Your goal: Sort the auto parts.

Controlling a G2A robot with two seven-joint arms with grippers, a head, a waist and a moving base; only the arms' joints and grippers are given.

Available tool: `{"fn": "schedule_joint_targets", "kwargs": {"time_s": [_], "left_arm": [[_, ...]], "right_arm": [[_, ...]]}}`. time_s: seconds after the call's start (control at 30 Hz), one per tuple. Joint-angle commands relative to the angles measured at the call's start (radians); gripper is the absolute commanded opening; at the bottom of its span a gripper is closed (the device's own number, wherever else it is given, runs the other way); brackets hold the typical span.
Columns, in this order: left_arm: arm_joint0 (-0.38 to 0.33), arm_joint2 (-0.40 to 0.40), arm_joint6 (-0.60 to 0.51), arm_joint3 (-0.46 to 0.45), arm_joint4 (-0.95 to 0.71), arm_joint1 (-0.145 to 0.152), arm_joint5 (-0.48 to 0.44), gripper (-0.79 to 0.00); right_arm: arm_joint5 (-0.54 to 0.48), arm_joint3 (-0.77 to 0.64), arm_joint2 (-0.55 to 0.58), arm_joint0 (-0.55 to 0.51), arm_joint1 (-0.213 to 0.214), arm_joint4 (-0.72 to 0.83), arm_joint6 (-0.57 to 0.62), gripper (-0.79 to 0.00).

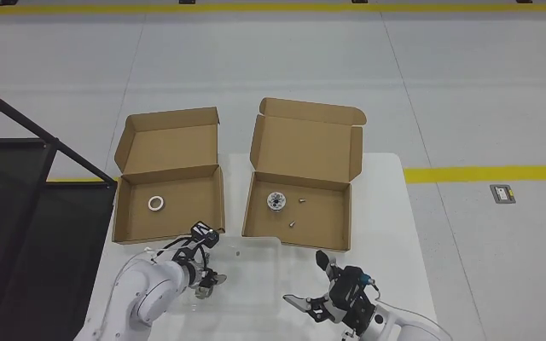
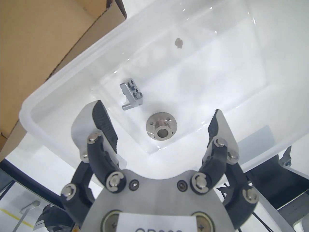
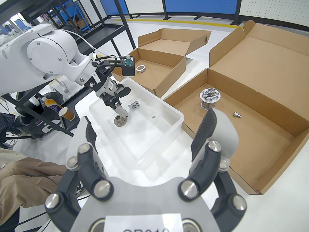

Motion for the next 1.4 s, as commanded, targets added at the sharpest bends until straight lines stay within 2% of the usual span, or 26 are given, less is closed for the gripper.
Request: {"fn": "schedule_joint_targets", "kwargs": {"time_s": [0.0, 0.13, 0.3, 0.43, 0.63, 0.8, 1.23, 1.37], "left_arm": [[0.001, 0.0, 0.001, 0.0, 0.001, 0.0, -0.001, 0.0], [0.008, 0.009, 0.027, 0.013, 0.015, -0.001, 0.002, 0.0], [-0.032, 0.048, 0.027, 0.058, 0.022, -0.016, 0.114, 0.0], [-0.074, 0.079, 0.013, 0.096, 0.018, -0.027, 0.164, 0.0], [-0.121, 0.117, 0.015, 0.151, 0.039, -0.042, 0.239, -0.095], [-0.152, 0.137, 0.011, 0.193, 0.04, -0.052, 0.266, -0.179], [-0.209, 0.163, -0.001, 0.276, 0.041, -0.072, 0.302, -0.277], [-0.227, 0.172, 0.013, 0.302, 0.03, -0.079, 0.291, -0.351]], "right_arm": [[0.0, 0.0, 0.0, 0.0, 0.0, 0.0, 0.0, 0.0], [0.0, 0.0, 0.0, 0.0, 0.0, 0.0, 0.0, 0.0], [0.0, 0.0, 0.0, 0.0, 0.0, 0.0, 0.0, 0.0], [0.0, 0.0, 0.0, 0.0, 0.0, 0.0, 0.0, 0.0], [0.0, 0.0, 0.0, 0.0, 0.0, 0.0, 0.0, 0.0], [0.0, 0.0, 0.0, 0.0, 0.0, 0.0, 0.0, 0.0], [0.0, 0.0, 0.0, 0.0, 0.0, 0.0, 0.0, 0.0], [0.0, 0.0, 0.0, 0.0, 0.0, 0.0, 0.0, 0.0]]}}
